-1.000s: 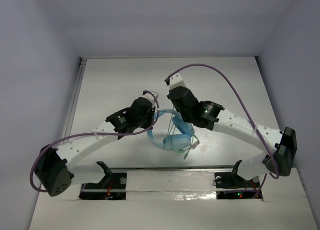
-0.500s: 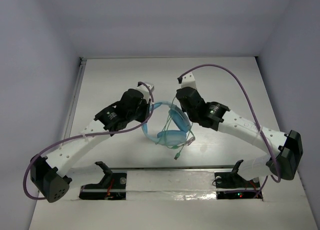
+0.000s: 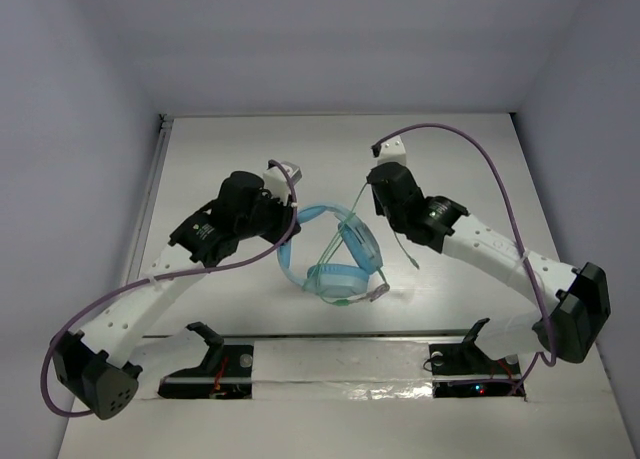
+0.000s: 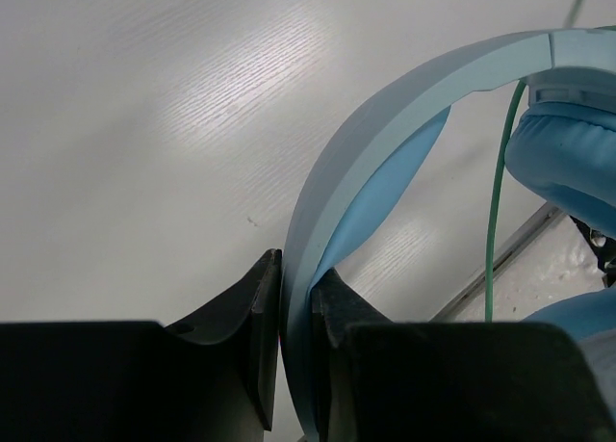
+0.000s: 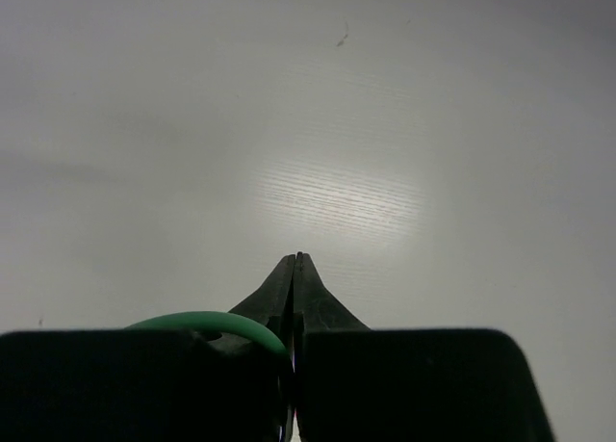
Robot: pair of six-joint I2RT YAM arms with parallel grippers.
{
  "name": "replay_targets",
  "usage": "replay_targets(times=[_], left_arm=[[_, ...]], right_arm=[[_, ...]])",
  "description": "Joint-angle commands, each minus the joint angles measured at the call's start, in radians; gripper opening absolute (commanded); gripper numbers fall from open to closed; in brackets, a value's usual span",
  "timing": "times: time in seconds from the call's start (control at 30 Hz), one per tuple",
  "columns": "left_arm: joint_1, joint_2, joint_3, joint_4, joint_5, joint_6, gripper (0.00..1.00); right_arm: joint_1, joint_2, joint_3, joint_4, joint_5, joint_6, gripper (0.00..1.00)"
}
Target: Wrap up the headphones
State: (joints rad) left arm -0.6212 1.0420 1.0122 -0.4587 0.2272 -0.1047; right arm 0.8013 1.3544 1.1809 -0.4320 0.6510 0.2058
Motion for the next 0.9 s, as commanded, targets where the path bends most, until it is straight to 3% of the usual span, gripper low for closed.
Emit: replay_targets(times=[0.0,0.17,0.47,0.6,0.87], left_arm=[[0.005,-0.022,0.04,0.055,0.109,-0.013,0.0],[0.005,0.023,0.0,0.075,0.167,-0.029,0.0],[-0.02,0.026,-0.02,0.096,0.141,-0.029,0.0],[-0.02,-0.029,0.002,0.127,0.159,-0.058,0.0],[0.06,-0.062,0.043,0.201,0.149,-0.125,0.0]], right_arm=[[-0.017,-0.031,0.029,0.079,-0.033,-0.016,0.04],[-0.017,-0.008,0.112,0.079,-0.033,-0.054,0.0],[-0.027,0.132,0.312,0.041,-0.031,-0.137,0.0],[-0.027,0.12,0.211,0.084,-0.054,-0.082,0.0],[-0.027,-0.061,0.01,0.15,-0.174,0.053,0.0]])
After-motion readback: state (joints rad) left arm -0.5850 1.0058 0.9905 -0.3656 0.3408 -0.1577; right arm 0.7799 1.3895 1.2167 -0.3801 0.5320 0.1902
